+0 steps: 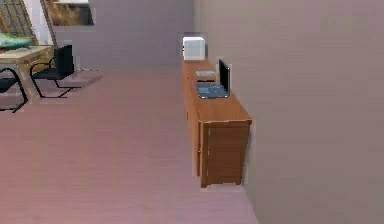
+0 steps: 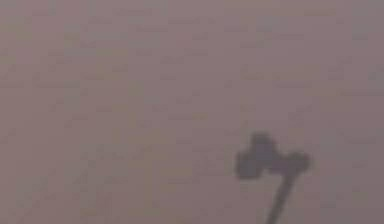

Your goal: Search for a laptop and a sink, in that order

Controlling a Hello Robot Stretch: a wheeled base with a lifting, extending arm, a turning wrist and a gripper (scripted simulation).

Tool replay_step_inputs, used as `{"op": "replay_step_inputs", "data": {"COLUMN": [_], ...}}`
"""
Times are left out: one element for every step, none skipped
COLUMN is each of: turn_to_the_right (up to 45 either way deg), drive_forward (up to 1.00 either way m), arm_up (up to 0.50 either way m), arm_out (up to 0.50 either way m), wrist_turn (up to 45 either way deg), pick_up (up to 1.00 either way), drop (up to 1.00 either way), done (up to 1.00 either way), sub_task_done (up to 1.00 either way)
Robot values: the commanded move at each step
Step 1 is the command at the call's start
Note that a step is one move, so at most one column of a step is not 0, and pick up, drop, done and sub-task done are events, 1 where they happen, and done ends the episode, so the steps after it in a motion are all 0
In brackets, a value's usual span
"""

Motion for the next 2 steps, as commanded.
{"op": "replay_step_inputs", "data": {"turn_to_the_right": [-3.0,0.0], "drive_forward": [0.00,0.90], "arm_up": [0.00,0.00], "arm_out": [0.00,0.00], "wrist_turn": [0.0,0.0], "pick_up": [0.00,0.00], "drop": [0.00,0.00], "done": [0.00,0.00], "sub_task_done": [0.00,0.00]}}
